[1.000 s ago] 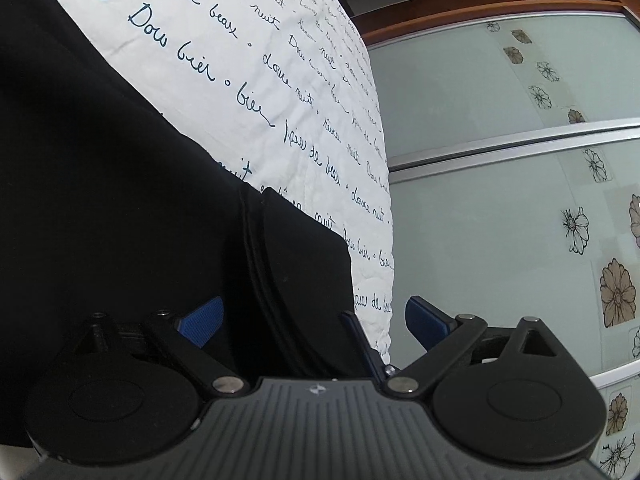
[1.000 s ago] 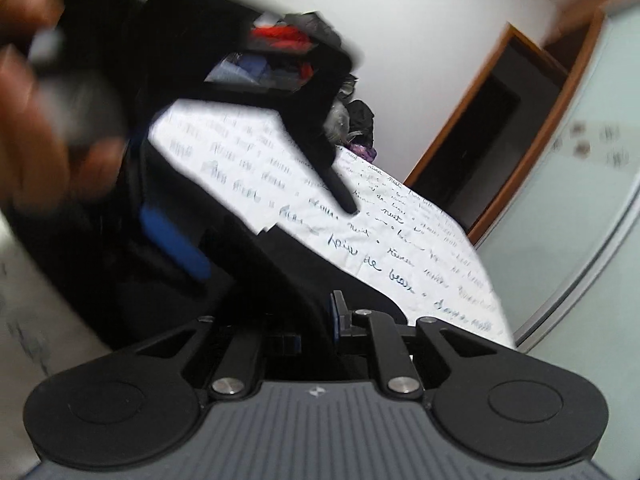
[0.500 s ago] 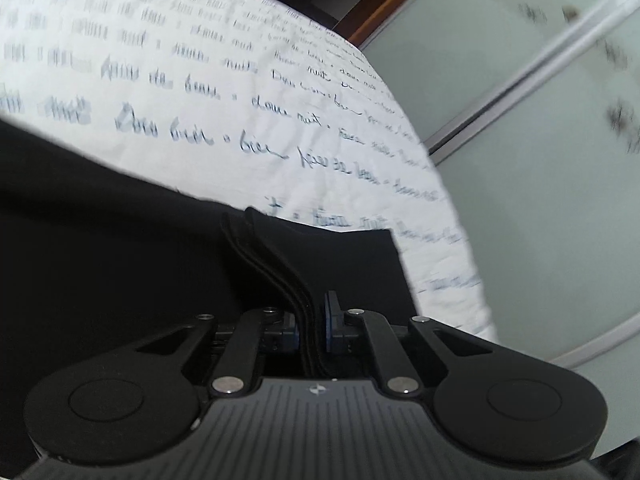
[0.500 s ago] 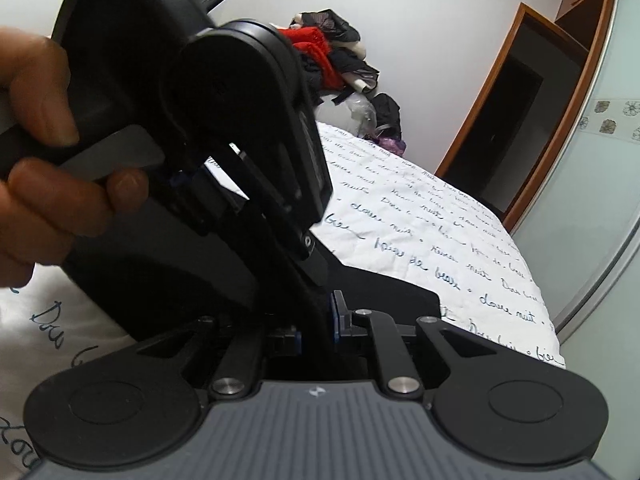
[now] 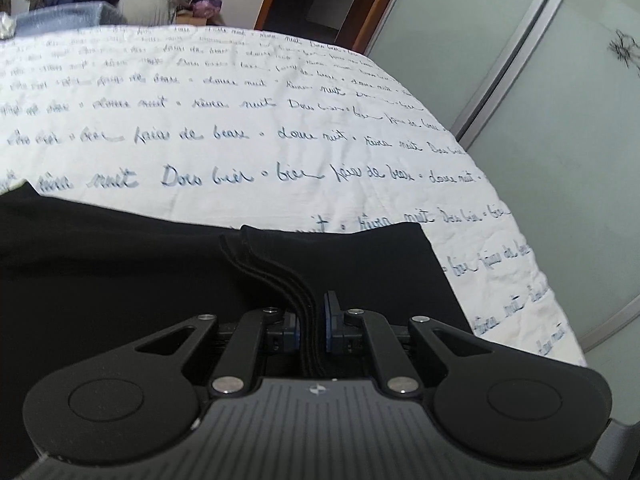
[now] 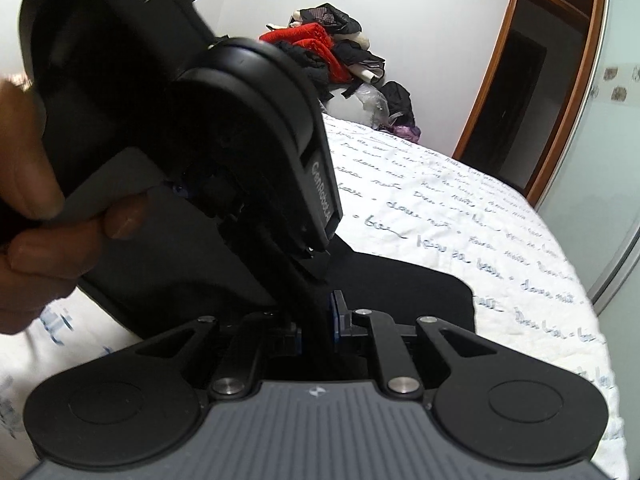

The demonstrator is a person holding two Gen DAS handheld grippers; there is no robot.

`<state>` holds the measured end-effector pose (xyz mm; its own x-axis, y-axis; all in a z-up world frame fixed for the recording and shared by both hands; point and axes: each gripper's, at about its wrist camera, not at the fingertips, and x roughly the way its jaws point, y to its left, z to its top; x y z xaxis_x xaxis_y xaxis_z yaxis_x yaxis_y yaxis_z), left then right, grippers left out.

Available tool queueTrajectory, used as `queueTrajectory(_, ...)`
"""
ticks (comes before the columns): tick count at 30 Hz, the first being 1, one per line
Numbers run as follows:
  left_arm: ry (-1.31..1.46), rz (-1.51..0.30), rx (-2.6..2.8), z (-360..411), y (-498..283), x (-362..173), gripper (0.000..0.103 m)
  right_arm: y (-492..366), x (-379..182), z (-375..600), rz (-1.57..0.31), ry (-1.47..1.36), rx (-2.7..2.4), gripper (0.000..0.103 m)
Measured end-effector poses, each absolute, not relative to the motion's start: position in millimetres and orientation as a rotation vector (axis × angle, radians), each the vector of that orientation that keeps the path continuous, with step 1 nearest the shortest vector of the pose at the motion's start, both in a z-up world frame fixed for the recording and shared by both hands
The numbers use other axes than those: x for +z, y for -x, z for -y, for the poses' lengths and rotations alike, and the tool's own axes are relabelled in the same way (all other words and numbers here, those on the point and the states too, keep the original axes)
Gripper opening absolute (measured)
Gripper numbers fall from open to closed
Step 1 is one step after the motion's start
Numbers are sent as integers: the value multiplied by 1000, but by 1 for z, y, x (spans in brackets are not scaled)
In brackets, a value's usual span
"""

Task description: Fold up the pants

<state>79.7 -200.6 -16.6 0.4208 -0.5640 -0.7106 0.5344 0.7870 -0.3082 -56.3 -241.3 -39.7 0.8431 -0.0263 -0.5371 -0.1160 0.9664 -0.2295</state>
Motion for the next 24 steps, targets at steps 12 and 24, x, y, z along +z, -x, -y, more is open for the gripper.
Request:
queueTrajectory(12,-58,-817,-617,178,-81,-11,12,31,-37,245,-565,116,114,13)
queueTrajectory(24,-133,-792,-557,155,-86,-6,12,40,-37,237,-560,87,169,13)
